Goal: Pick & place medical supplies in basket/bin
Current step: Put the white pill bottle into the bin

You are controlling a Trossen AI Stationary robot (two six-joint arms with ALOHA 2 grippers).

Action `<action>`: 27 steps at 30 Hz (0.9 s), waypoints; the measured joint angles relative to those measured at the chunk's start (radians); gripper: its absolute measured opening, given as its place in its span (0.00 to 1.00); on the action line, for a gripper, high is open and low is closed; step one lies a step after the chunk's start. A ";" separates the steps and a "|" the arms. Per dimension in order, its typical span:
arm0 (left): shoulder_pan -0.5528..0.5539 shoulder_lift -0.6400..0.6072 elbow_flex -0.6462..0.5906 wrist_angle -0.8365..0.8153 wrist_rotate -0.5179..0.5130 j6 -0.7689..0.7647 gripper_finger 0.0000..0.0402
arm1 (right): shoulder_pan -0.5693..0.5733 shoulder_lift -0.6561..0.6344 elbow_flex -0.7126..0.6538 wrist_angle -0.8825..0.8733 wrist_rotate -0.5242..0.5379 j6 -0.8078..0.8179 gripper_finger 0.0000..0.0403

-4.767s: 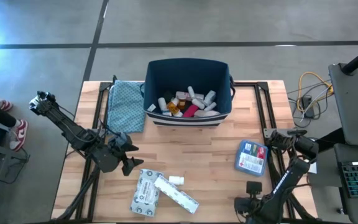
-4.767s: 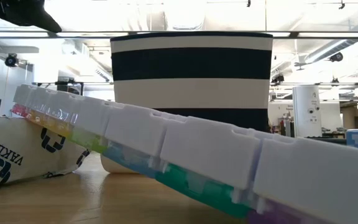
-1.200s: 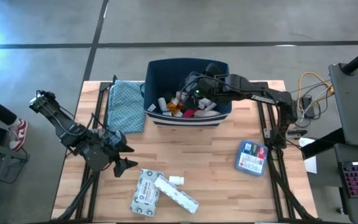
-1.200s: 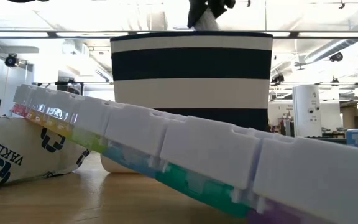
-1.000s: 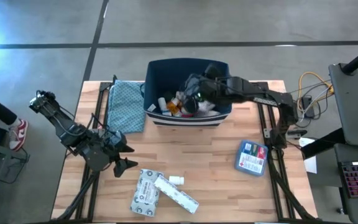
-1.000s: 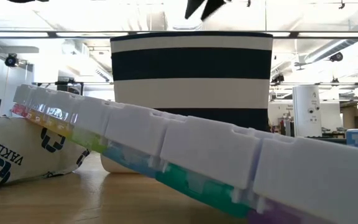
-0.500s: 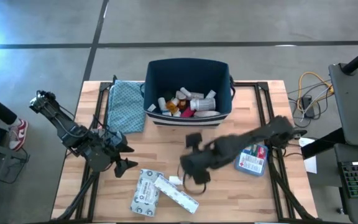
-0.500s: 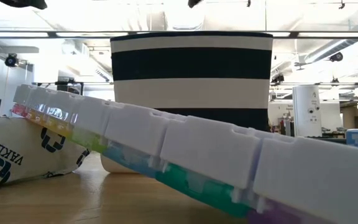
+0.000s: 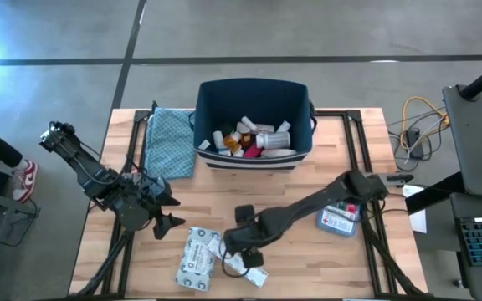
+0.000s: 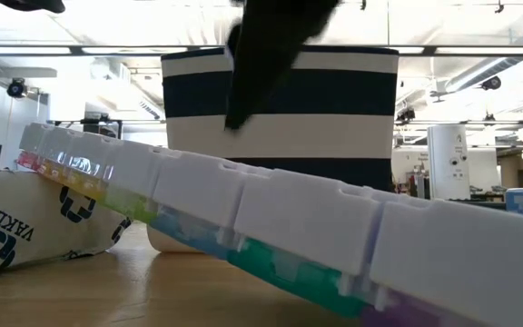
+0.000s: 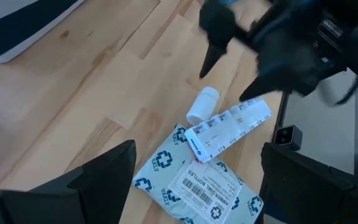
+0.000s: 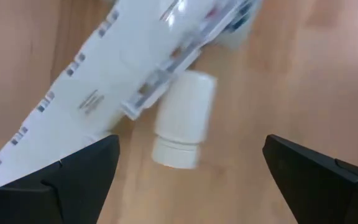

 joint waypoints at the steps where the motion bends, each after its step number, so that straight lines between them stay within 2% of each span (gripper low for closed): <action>1: 0.000 0.000 0.000 0.000 0.001 0.000 0.81 | 0.001 0.013 -0.005 0.011 -0.004 0.024 0.95; 10: 0.000 0.000 -0.001 0.000 0.000 0.000 0.81 | 0.002 0.038 -0.099 0.177 0.041 0.202 0.95; 19: 0.000 0.001 -0.006 0.000 0.000 0.000 0.81 | -0.008 0.034 -0.187 0.201 0.036 0.208 0.95; 27: 0.000 0.001 -0.028 -0.001 0.000 0.000 0.81 | -0.093 0.033 -0.209 0.178 0.060 0.241 0.95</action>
